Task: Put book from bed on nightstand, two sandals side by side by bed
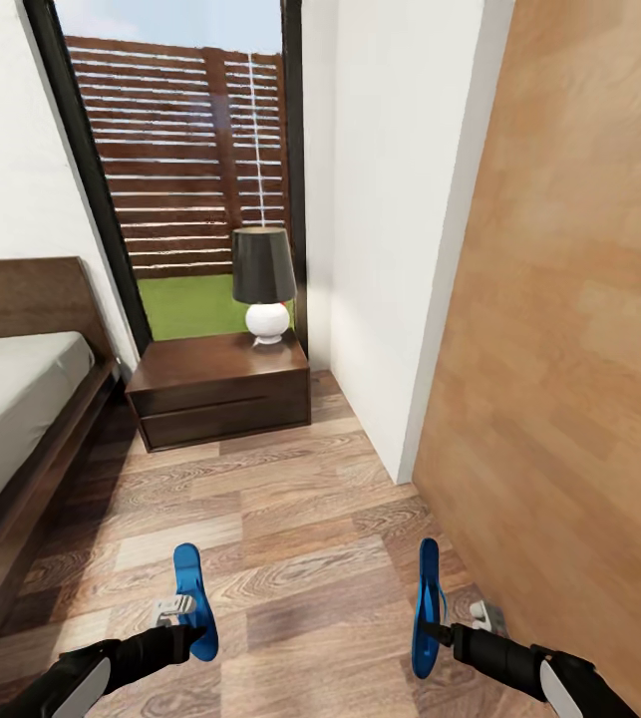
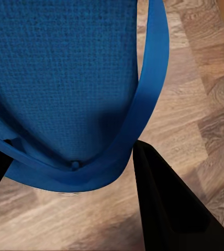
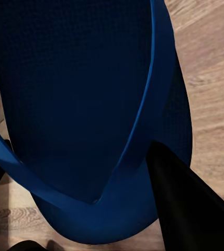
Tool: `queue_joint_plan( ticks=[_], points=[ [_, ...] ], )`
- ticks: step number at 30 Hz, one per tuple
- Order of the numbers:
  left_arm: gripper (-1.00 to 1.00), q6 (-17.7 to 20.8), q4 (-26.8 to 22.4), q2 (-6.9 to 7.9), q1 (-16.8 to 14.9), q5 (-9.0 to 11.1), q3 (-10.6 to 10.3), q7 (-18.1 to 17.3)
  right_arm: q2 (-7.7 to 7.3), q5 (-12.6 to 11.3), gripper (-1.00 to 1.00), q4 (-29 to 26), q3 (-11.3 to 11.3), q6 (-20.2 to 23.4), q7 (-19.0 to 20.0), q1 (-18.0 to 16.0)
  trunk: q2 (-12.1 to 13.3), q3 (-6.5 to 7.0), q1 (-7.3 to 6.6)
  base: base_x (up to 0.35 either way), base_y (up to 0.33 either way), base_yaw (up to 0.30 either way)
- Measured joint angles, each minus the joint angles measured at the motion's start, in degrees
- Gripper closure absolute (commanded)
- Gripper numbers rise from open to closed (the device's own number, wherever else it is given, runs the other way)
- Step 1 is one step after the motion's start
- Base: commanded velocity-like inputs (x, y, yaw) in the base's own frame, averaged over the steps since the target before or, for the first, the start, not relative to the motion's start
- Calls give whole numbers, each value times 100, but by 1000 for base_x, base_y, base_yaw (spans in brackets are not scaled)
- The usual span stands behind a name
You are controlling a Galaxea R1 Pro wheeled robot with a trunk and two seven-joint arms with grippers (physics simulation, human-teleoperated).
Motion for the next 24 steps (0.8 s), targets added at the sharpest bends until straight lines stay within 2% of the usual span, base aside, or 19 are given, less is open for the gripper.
queue_joint_plan(
  ticks=[24],
  points=[
    [100,0,0,0,0,0,0,1,-1,0,100,2,-4,0,-15,2,32,532,-62,0,0,0]
  ],
)
